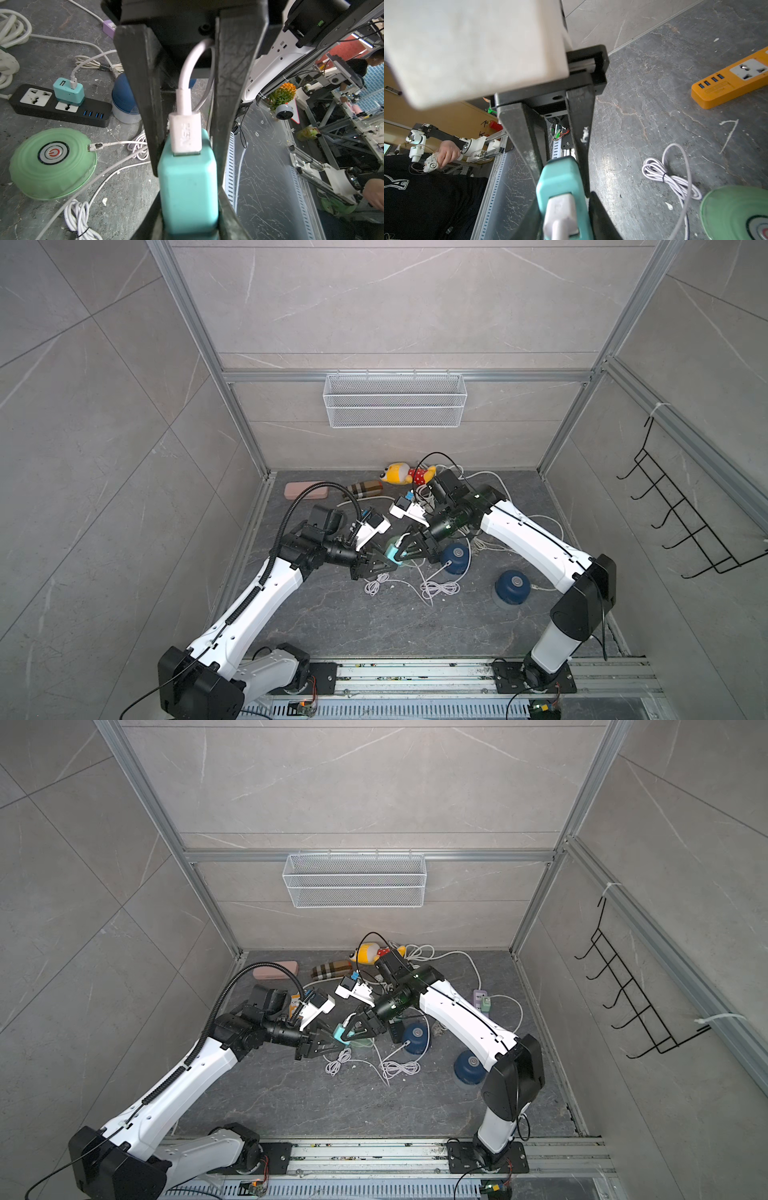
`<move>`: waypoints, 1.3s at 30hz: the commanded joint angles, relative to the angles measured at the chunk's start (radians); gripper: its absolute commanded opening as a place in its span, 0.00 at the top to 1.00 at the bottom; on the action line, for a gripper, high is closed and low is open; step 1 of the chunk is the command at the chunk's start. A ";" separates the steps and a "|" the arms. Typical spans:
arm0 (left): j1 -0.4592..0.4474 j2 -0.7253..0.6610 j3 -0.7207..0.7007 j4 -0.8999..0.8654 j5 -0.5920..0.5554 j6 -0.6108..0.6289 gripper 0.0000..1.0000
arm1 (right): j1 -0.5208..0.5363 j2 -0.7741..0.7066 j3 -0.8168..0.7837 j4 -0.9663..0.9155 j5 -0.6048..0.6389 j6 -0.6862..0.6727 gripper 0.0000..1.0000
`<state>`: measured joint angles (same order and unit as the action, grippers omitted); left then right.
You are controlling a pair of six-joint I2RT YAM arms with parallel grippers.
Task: Charge the cordless meat grinders
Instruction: Pick up the plug from the center of the board, then move the socket to the center of the board.
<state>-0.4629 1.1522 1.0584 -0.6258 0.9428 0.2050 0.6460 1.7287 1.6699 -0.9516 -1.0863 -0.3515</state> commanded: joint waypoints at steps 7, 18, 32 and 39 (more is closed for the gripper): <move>0.044 -0.125 -0.102 0.211 -0.441 -0.188 0.46 | -0.011 -0.031 -0.034 0.176 0.333 0.331 1.00; 0.085 0.203 0.037 -0.074 -1.280 -0.597 0.06 | 0.027 -0.045 -0.049 0.243 0.830 0.576 1.00; 0.212 0.721 0.246 -0.077 -1.251 -0.601 0.04 | 0.173 -0.116 -0.103 0.240 0.979 0.615 1.00; 0.206 0.723 0.159 -0.024 -1.148 -0.627 0.65 | 0.181 -0.107 -0.089 0.237 0.993 0.616 1.00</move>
<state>-0.2493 1.8977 1.2598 -0.6689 -0.2665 -0.3923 0.8185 1.6375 1.5761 -0.7212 -0.1150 0.2516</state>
